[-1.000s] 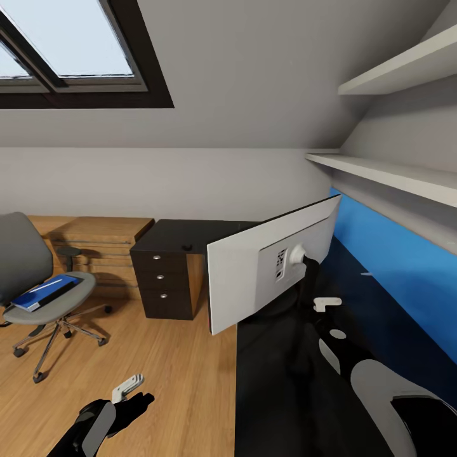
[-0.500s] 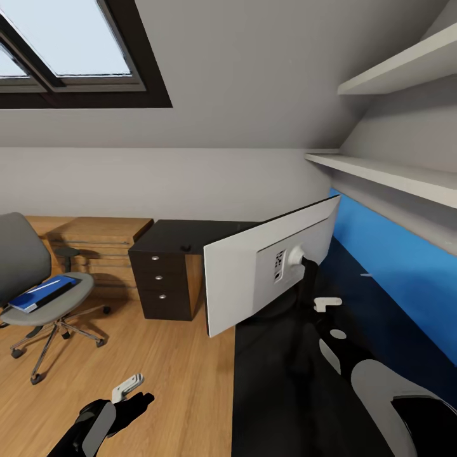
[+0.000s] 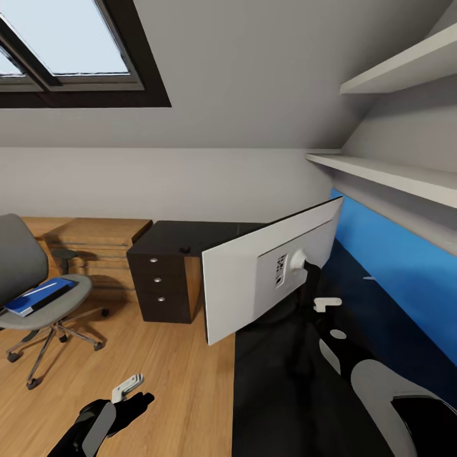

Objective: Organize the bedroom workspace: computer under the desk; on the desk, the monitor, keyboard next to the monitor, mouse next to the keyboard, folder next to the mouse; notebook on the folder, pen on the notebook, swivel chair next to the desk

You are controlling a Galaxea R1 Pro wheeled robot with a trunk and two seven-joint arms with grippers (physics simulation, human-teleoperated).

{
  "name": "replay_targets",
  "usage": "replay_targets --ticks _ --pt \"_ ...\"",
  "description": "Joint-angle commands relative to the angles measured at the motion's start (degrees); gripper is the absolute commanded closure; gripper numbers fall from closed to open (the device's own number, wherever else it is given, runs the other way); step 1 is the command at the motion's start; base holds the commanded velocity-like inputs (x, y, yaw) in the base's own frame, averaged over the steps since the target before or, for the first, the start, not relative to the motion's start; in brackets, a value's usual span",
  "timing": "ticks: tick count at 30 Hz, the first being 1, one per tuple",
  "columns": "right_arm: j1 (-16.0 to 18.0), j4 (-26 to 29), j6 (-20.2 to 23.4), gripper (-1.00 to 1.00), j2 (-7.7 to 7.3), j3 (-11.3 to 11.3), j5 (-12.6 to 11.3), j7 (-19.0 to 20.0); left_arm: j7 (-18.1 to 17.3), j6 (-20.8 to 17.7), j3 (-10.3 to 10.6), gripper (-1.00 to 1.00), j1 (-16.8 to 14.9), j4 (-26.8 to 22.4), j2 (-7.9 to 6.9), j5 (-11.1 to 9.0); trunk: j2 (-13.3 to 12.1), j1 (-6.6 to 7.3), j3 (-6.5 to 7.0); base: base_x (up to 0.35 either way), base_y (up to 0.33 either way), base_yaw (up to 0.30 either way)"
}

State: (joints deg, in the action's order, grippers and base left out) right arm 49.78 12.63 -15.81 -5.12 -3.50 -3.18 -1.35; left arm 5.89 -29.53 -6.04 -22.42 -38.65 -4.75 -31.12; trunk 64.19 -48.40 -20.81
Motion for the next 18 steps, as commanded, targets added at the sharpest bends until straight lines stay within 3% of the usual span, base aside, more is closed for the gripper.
replay_targets --ticks 1,18 --pt "0.1 -0.1 -0.2 -1.0 -0.02 -0.4 -0.3 -0.1 0.4 -0.3 0.0 -1.0 0.0 -0.1 0.01 -0.6 0.0 -0.01 -0.07 0.021 0.0 0.0" --pt "0.1 -0.1 -0.2 -1.0 -0.05 -0.4 -0.3 -0.2 0.4 -0.3 0.0 -1.0 0.0 0.0 0.09 -0.7 0.0 -0.01 -0.07 0.075 -0.004 0.0"
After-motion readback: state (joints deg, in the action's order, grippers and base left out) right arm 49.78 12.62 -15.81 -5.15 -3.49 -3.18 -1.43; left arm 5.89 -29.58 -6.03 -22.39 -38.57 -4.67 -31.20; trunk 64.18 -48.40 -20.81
